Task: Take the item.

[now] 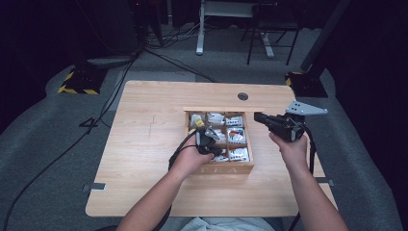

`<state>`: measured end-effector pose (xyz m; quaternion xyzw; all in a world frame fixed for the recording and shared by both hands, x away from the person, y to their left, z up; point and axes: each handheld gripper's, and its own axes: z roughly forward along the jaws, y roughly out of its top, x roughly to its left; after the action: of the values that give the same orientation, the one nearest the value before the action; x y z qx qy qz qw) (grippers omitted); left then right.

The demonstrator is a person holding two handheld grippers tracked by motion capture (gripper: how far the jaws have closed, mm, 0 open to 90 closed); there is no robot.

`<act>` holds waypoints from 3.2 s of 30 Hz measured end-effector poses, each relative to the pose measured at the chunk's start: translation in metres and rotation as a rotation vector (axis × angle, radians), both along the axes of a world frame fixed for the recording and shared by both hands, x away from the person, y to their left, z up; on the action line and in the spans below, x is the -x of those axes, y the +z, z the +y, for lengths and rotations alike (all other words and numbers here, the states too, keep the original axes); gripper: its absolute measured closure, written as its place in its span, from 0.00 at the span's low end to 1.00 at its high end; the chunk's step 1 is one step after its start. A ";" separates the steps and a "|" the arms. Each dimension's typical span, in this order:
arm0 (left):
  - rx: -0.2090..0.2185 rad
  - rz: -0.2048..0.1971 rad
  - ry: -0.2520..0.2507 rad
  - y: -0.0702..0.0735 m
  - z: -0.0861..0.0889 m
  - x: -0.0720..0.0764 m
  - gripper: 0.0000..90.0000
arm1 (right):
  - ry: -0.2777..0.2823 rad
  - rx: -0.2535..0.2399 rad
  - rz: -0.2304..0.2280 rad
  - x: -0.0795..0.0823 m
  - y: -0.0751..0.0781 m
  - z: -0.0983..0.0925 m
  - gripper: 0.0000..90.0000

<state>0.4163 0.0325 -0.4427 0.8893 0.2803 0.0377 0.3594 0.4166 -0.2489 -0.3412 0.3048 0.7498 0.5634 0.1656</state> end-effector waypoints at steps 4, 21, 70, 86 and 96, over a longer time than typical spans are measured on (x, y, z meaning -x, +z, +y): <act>-0.007 0.005 -0.010 -0.001 0.000 0.000 1.00 | 0.006 -0.010 0.008 -0.001 0.000 -0.001 1.00; 0.057 -0.085 -0.016 0.021 0.007 0.003 1.00 | 0.007 -0.009 0.009 -0.001 0.000 -0.001 1.00; 0.213 -0.206 -0.032 0.083 0.064 0.041 1.00 | -0.001 -0.010 0.012 -0.002 -0.001 -0.002 1.00; 0.228 -0.233 0.009 0.090 0.099 0.049 1.00 | -0.005 -0.009 0.015 -0.001 -0.001 -0.002 1.00; 0.201 -0.254 0.024 0.084 0.124 0.054 1.00 | -0.006 -0.010 0.016 -0.001 -0.001 -0.001 1.00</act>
<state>0.3628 0.1563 -0.3586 0.8334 0.2455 0.1259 0.4789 0.4178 -0.2503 -0.3421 0.3124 0.7473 0.5641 0.1601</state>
